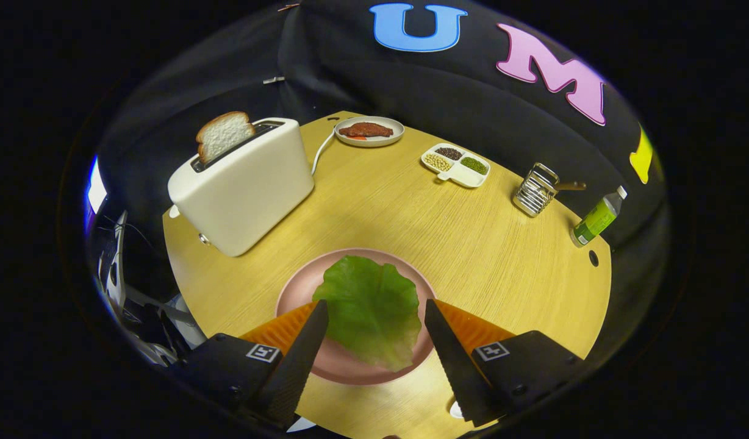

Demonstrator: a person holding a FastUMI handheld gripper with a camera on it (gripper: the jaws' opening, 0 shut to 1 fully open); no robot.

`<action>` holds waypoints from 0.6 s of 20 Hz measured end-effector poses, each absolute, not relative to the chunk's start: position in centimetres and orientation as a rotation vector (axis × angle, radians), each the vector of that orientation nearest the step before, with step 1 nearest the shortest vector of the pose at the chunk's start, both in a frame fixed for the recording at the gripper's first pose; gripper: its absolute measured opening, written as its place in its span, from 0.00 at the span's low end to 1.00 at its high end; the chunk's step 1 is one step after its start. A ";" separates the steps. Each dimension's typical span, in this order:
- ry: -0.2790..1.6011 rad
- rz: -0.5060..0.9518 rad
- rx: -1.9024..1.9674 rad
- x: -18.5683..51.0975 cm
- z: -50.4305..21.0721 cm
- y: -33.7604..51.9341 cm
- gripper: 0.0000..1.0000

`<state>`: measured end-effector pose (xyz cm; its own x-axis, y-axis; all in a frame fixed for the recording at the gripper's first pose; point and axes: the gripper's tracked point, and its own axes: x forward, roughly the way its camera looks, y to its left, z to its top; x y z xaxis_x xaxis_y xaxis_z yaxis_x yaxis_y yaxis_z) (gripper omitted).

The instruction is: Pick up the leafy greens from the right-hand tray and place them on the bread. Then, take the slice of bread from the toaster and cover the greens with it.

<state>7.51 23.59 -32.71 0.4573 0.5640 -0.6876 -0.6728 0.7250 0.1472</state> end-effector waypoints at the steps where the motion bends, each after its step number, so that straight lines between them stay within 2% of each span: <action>1: 0.778 0.765 -0.141 7.5 -32.2 23.5 0.99; 7: 0.641 0.767 0.021 7.1 -25.2 24.2 0.99; 12: 0.467 0.857 0.108 5.8 -16.4 26.9 0.99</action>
<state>5.78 26.86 -16.40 0.5608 0.7488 -0.3533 -0.7024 0.6562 0.2759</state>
